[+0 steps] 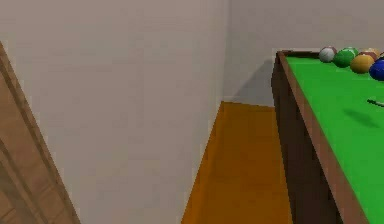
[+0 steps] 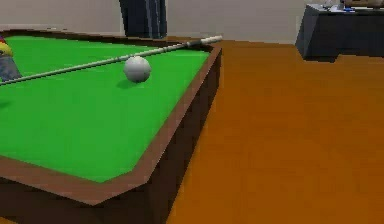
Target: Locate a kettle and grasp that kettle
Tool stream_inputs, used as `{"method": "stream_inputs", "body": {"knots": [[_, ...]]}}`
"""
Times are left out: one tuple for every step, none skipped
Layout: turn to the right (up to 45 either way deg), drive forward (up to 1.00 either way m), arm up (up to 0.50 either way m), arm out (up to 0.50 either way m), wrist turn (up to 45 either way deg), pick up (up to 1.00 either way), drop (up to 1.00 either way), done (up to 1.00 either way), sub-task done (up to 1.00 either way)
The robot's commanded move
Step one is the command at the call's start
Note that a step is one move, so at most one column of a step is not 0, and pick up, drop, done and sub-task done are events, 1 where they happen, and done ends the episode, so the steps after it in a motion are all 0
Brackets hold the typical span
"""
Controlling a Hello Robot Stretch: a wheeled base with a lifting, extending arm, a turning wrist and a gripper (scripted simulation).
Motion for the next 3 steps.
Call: {"method": "stream_inputs", "body": {"knots": [[15.0,0.00,0.00,0.00,0.0,0.00,0.00,0.00,0.00],[0.0,1.00,0.00,0.00,0.0,0.00,0.00,0.00,0.00],[0.0,0.15,0.00,0.00,0.0,0.00,0.00,0.00,0.00]]}}
